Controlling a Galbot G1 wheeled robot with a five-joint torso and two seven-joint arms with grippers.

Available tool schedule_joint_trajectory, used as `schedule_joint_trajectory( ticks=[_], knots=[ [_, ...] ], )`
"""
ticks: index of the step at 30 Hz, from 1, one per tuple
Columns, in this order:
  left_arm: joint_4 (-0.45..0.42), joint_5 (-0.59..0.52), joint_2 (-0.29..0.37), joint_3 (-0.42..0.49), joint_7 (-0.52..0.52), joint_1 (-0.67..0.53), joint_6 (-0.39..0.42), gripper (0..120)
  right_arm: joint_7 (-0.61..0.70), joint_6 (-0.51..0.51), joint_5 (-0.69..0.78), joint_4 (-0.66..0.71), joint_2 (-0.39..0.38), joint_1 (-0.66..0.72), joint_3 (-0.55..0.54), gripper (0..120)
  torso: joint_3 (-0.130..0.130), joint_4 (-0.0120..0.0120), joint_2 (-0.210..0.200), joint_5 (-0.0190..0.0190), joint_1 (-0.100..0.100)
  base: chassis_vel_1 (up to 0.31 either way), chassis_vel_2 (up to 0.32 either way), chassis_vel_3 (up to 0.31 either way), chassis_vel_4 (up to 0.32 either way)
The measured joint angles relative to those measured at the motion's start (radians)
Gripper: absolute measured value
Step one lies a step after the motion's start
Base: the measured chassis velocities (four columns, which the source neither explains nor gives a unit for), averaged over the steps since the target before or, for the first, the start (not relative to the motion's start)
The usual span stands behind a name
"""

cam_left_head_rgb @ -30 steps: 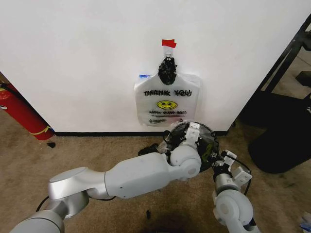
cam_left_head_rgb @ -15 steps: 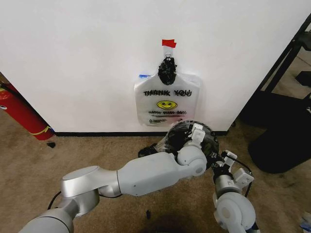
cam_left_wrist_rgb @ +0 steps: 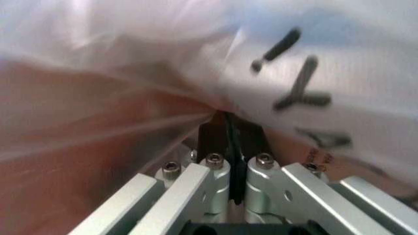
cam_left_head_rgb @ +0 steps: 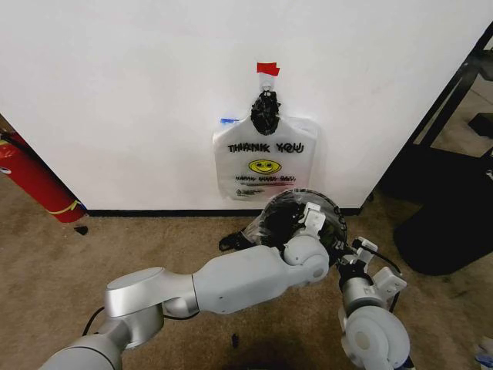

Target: Pick up the garbage bag from the wall and place it over the trash bin.

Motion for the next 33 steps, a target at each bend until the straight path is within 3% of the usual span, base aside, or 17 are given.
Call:
schedule_joint_trajectory(
  ticks=[10,23,33],
  knots=[
    [0.052,0.005,-0.013,0.002,0.022,0.000,0.003,0,-0.017,-0.001,-0.011,0.028,-0.009,-0.018,-0.006,0,0.000,0.0000,0.000,0.0000,0.000,0.000,0.000,0.000,0.000],
    [0.054,0.001,0.003,0.009,0.024,0.006,0.005,0,-0.022,-0.004,-0.007,0.039,-0.018,-0.020,-0.008,0,0.000,-0.0001,0.000,0.0000,0.000,0.000,0.000,0.000,0.000],
    [-0.245,-0.059,0.129,0.046,-0.027,0.019,0.023,0,0.012,-0.012,0.074,-0.037,-0.014,0.029,0.011,0,0.000,0.0000,0.000,-0.0001,0.000,0.000,0.000,0.000,0.000]
  ],
)
